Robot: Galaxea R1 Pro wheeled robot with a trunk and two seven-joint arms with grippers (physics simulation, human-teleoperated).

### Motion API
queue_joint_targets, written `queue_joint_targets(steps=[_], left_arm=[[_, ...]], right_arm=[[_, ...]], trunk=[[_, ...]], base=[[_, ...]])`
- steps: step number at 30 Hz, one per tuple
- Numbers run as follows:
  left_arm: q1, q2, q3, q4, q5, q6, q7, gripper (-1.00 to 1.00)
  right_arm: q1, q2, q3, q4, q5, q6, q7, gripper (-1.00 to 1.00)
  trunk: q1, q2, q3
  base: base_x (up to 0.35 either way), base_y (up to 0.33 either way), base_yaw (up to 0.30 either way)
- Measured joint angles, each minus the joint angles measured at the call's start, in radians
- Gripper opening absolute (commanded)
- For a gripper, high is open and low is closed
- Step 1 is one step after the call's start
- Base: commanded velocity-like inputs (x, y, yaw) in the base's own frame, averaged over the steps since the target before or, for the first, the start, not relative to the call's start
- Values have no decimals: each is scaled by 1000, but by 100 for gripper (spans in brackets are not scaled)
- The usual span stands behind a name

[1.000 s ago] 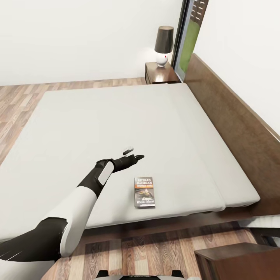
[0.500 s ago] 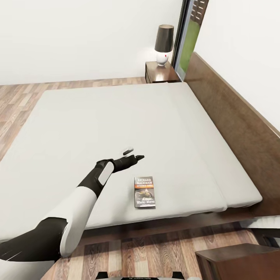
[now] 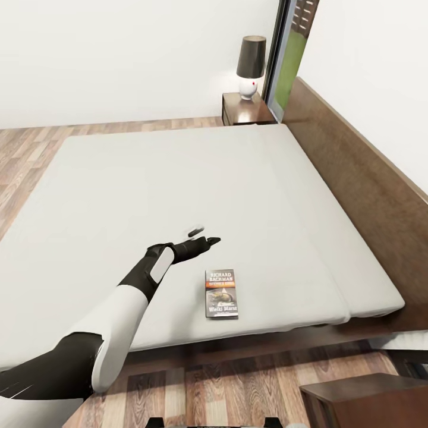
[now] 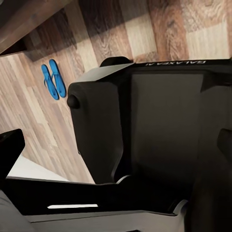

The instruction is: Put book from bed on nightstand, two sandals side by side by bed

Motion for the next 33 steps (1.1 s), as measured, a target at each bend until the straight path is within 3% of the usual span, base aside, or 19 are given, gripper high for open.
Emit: queue_joint_targets(steps=[33], left_arm=[[0, 0, -1, -1, 0, 2, -2, 100]], right_arm=[[0, 0, 0, 0, 0, 0, 0, 100]], trunk=[[127, -231, -103]], base=[[0, 0, 0]])
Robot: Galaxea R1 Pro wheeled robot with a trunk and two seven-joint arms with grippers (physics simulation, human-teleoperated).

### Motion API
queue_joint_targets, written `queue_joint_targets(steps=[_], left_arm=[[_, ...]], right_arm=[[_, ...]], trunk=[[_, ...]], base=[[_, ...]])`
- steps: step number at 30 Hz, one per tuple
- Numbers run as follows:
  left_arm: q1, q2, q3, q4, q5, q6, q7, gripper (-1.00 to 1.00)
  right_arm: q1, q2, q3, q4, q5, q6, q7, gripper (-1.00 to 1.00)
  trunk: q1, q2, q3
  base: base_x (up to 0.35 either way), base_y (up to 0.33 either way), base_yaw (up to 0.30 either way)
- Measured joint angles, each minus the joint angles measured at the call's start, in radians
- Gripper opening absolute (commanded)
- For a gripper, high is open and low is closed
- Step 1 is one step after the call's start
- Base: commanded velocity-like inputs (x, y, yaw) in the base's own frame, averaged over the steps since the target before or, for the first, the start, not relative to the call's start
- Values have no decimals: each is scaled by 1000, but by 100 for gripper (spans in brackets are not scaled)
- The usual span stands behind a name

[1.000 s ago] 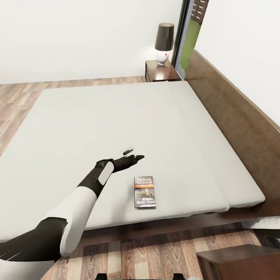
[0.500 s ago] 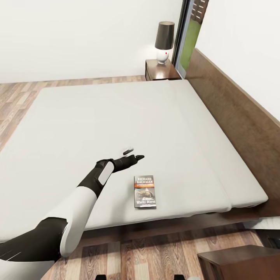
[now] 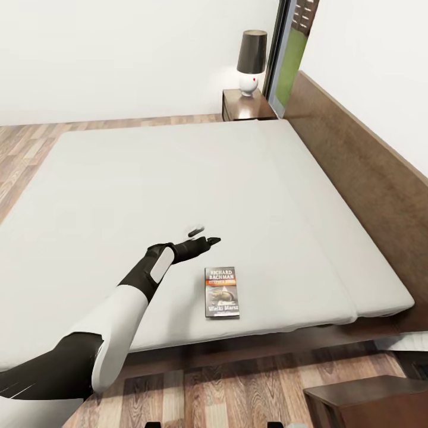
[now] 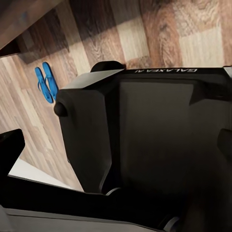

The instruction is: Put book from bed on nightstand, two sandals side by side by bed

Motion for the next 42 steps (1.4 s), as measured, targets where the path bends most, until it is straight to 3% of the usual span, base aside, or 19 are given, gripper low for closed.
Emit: queue_joint_targets(steps=[23, 42], left_arm=[[0, 0, 0, 0, 0, 0, 0, 100], [0, 0, 1, -3, 0, 0, 0, 100]], right_arm=[[0, 0, 0, 0, 0, -1, 0, 100], [0, 0, 0, 0, 0, 0, 0, 100]], trunk=[[88, -161, -72], [88, -161, -79]], base=[[0, 0, 0], [0, 0, 0]])
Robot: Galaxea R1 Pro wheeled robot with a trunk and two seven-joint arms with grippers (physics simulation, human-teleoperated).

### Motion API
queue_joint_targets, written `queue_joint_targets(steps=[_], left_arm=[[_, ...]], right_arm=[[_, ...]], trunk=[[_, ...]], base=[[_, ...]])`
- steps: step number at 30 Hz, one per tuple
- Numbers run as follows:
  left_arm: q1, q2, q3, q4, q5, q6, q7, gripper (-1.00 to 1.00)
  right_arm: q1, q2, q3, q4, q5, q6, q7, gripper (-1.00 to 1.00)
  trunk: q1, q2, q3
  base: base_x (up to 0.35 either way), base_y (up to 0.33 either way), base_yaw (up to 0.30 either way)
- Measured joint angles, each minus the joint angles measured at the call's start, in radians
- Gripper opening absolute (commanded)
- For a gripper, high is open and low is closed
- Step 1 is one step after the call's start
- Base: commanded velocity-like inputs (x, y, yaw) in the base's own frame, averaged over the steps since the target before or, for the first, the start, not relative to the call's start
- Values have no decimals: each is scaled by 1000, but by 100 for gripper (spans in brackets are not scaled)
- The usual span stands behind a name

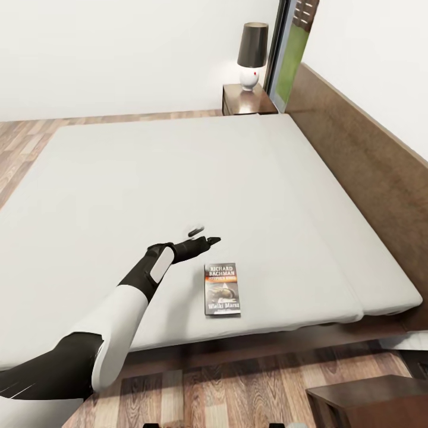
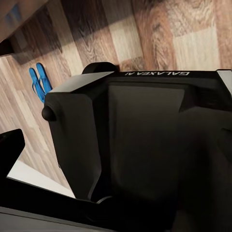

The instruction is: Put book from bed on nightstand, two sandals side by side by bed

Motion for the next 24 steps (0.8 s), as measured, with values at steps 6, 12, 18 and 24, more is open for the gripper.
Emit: queue_joint_targets(steps=[6, 12, 18, 24], left_arm=[[0, 0, -1, -1, 1, 0, -1, 100], [0, 0, -1, -2, 1, 0, -1, 100], [0, 0, -1, -2, 0, 0, -1, 100], [1, 0, -1, -1, 1, 0, -1, 100]], right_arm=[[0, 0, 0, 0, 0, 0, 0, 100], [0, 0, 0, 0, 0, 0, 0, 100], [0, 0, 0, 0, 0, -1, 0, 100], [0, 0, 0, 0, 0, -1, 0, 100]], trunk=[[0, 0, -9], [0, 0, -19], [0, 0, -28], [0, 0, -38]], base=[[0, 0, 0], [0, 0, 0], [0, 0, 0], [0, 0, 0]])
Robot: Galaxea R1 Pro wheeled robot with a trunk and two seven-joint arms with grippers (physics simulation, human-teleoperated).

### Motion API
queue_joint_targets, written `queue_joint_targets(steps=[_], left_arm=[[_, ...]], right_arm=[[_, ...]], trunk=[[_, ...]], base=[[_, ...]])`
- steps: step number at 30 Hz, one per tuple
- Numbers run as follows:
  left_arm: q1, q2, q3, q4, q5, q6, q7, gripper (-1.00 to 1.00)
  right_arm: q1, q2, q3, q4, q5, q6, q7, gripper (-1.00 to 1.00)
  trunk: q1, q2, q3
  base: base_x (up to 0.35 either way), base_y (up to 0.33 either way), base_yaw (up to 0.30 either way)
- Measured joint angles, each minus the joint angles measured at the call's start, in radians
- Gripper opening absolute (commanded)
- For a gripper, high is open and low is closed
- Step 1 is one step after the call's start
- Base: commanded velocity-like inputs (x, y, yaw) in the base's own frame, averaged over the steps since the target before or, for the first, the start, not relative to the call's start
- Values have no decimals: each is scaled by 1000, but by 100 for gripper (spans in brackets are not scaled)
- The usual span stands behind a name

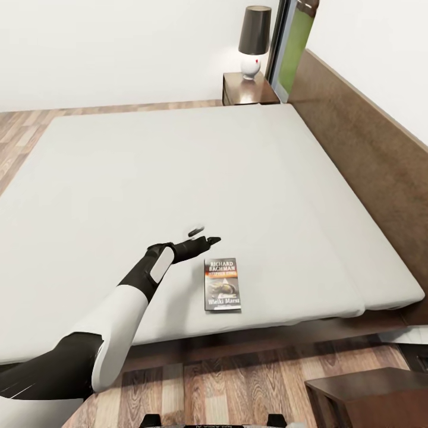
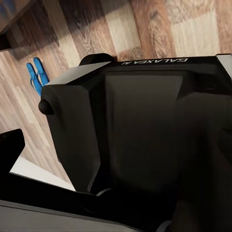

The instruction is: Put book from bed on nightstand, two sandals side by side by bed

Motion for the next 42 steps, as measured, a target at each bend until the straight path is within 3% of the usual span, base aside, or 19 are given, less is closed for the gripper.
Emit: queue_joint_targets(steps=[12, 28, 42], left_arm=[[0, 0, 0, -1, 0, 0, 0, 100], [1, 0, 0, 1, 0, 0, 0, 100], [1, 0, 0, 1, 0, 0, 0, 100]], right_arm=[[0, 0, 0, 0, 0, 0, 0, 100], [0, 1, 0, 0, 0, 0, 0, 100], [0, 1, 0, 0, 0, -1, 0, 100]], trunk=[[0, 0, -15], [61, -112, -66], [61, -112, -66]], base=[[0, 0, 0], [0, 0, 0], [0, 0, 0]])
